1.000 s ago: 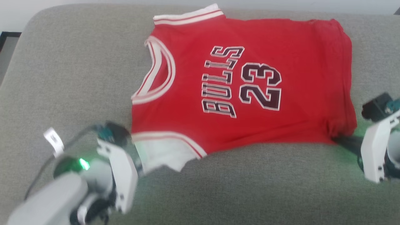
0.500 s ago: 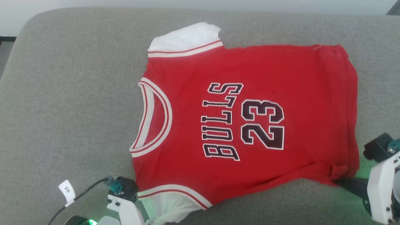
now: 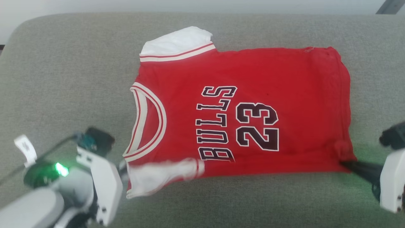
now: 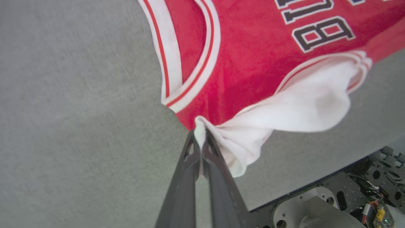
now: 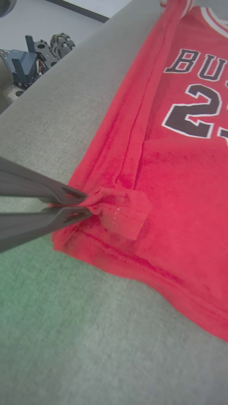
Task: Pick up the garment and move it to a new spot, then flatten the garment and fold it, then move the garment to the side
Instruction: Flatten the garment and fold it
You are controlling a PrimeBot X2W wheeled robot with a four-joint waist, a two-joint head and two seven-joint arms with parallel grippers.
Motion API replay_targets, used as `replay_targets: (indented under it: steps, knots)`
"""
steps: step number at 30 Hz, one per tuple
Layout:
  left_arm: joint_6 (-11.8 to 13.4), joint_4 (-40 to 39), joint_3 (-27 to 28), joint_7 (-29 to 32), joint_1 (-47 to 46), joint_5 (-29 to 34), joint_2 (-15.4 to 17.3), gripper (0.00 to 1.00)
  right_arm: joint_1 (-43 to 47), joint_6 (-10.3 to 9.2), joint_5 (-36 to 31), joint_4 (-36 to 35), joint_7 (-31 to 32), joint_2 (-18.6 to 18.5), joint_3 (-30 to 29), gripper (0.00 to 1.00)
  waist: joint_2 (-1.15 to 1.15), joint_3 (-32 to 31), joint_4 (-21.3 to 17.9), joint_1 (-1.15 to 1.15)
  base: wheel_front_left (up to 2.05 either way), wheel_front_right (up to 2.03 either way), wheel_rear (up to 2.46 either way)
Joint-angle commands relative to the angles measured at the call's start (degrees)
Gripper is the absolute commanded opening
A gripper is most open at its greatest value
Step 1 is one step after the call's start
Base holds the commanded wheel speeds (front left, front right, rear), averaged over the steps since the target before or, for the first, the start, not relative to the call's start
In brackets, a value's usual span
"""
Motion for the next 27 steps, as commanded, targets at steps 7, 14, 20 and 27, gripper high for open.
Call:
replay_targets:
  steps: [7,14,20,27]
  knots:
    - [-6.1,4.5,1.5,1.3,-11.3,4.9,-0.2,0.0,-4.3,-0.11,-2.1,3.0,0.4,2.3,-5.1,0.0,0.0,1.4,-1.4,0.0,0.0,0.0,0.0]
    - [-12.4,14.2,0.7,0.6,-22.1,8.9,-5.2,0.0,-9.9,-0.11,-5.2,8.2,2.4,7.1,-8.6,0.0,0.0,4.6,-2.4,0.0,0.0,0.0,0.0]
    - [-17.8,26.0,-1.1,-1.3,-28.5,11.1,-11.0,0.0,-14.2,-0.1,-7.3,13.5,4.3,12.5,-9.3,0.0,0.0,7.5,-3.0,0.0,0.0,0.0,0.0]
    - [-22.2,38.6,-2.7,-1.2,-30.9,8.8,-17.1,0.0,-16.6,-0.11,-7.9,19.0,7.1,18.1,-7.5,0.0,0.0,9.4,-3.2,0.0,0.0,0.0,0.0]
